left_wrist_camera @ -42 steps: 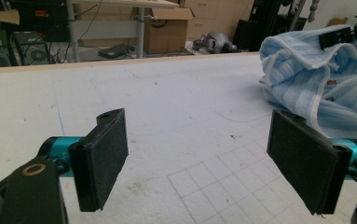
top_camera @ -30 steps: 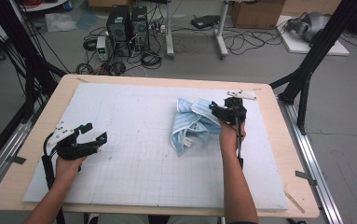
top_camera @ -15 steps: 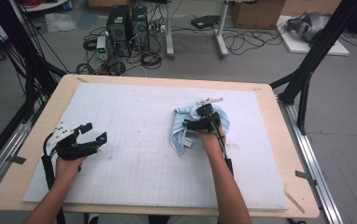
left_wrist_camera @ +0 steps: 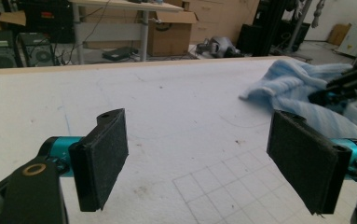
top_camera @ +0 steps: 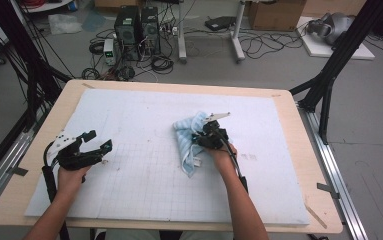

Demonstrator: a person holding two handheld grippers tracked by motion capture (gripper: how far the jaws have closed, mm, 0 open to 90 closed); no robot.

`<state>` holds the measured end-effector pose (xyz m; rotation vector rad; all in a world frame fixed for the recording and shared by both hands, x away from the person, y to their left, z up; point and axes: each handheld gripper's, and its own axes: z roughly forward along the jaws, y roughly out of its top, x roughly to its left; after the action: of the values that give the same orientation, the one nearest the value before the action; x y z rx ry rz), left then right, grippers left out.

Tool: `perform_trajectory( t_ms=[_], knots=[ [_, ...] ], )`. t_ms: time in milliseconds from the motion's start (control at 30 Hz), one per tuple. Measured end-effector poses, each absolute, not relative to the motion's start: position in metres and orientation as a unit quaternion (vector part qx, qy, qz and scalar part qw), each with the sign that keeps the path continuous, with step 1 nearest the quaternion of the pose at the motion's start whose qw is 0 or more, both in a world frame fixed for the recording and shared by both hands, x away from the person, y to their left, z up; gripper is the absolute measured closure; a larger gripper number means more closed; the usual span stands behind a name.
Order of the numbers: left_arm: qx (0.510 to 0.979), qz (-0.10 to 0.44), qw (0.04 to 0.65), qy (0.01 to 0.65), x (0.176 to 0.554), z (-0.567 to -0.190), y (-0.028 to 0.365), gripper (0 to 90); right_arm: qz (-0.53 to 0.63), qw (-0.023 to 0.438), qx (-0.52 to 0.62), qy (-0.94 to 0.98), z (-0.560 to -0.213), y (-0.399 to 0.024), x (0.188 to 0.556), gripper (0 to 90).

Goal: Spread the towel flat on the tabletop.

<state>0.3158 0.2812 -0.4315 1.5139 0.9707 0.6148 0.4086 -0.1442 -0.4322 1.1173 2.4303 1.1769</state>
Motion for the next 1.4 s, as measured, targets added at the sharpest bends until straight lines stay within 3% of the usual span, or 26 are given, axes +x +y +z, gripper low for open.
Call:
perform_trajectory(
  t_ms=[533, 567, 600, 633, 733, 867, 933, 1333, 1400],
  knots=[
    [0.638, 0.272, 0.58, 0.427, 0.316, -0.43, 0.291, 20.7, 0.462, 0.01, 0.259, 0.848, -0.43, -0.064, 0.361, 76.0],
    [0.639, 0.271, 0.58, 0.426, 0.316, -0.43, 0.291, 20.7, 0.457, 0.014, 0.25, 0.854, -0.431, -0.059, 0.359, 74.2],
    [0.638, 0.272, 0.58, 0.428, 0.316, -0.43, 0.292, 20.7, 0.45, 0.029, 0.244, 0.859, -0.431, -0.055, 0.357, 62.4],
    [0.638, 0.272, 0.58, 0.428, 0.316, -0.43, 0.292, 20.7, 0.45, 0.029, 0.244, 0.859, -0.431, -0.055, 0.357, 62.4],
    [0.637, 0.272, 0.58, 0.429, 0.316, -0.431, 0.293, 20.7, 0.486, 0.057, 0.254, 0.834, -0.416, -0.07, 0.359, 44.4],
    [0.64, 0.27, 0.579, 0.428, 0.317, -0.431, 0.291, 20.7, 0.496, 0.091, 0.258, 0.824, -0.403, -0.086, 0.36, 45.4],
    [0.641, 0.269, 0.578, 0.427, 0.317, -0.431, 0.291, 20.7, 0.485, 0.099, 0.236, 0.837, -0.397, -0.091, 0.36, 53.8],
    [0.641, 0.268, 0.578, 0.428, 0.317, -0.432, 0.29, 20.7, 0.468, 0.08, 0.19, 0.859, -0.396, -0.049, 0.365, 47.7],
    [0.64, 0.267, 0.579, 0.428, 0.317, -0.432, 0.29, 20.7, 0.41, 0.126, 0.164, 0.888, -0.397, -0.034, 0.368, 68.4]
  ],
)
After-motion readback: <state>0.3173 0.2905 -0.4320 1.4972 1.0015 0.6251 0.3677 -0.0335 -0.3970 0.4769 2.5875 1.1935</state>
